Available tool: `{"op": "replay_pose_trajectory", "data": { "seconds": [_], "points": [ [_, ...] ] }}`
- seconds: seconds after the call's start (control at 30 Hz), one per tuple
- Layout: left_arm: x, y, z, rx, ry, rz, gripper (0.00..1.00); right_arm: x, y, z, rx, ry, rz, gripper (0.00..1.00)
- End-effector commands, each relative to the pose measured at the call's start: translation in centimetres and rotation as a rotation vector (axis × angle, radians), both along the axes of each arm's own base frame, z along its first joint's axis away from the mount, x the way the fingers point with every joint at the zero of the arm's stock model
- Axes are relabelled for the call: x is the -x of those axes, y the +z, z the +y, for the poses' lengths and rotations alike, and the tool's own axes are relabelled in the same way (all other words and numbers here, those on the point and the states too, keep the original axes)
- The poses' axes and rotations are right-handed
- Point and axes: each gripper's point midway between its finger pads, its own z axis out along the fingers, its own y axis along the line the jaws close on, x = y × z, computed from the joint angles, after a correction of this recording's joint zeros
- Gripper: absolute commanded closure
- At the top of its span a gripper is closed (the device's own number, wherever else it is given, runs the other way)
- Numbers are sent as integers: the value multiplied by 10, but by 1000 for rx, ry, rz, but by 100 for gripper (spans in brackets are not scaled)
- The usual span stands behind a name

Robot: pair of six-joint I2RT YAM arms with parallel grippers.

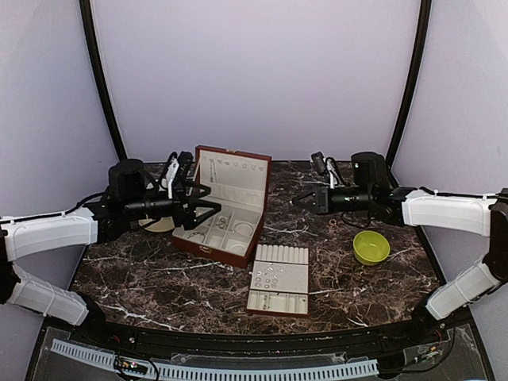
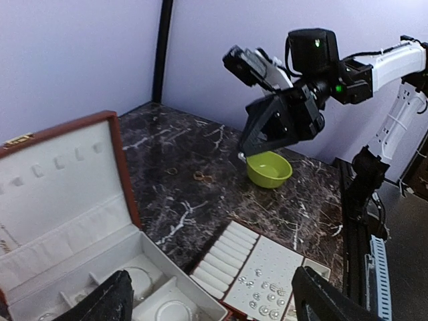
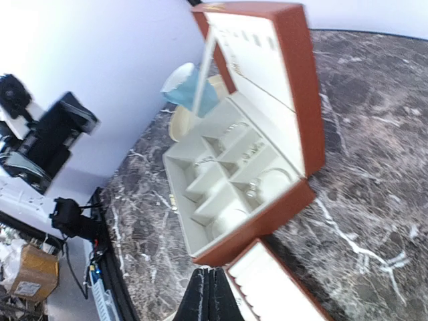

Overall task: Organize the mixed jewelry
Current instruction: Pick up the earring from the center of the board, then pass from the right arm to the left

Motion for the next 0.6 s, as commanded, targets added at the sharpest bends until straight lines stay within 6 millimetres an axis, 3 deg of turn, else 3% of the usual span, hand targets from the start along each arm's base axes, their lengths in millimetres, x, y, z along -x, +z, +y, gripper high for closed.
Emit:
{"op": "replay_pose_trajectory", "data": {
  "seconds": [0.0,0.07,0.23,0.43,0.57],
  "points": [
    [28,16,-42,45,-202,-29,15,34,53,27,-160,193,-107,100],
    [37,22,-60,65,-279,-17,15,41,63,36,-181,234,-126,100],
    [48,10,-86,67,-375,49,15,58,75,55,-216,317,-149,100],
    [48,0,-93,59,-382,81,16,69,80,67,-245,375,-151,100],
    [49,4,-95,69,-391,76,22,73,79,73,-247,407,-144,100]
  ]
}}
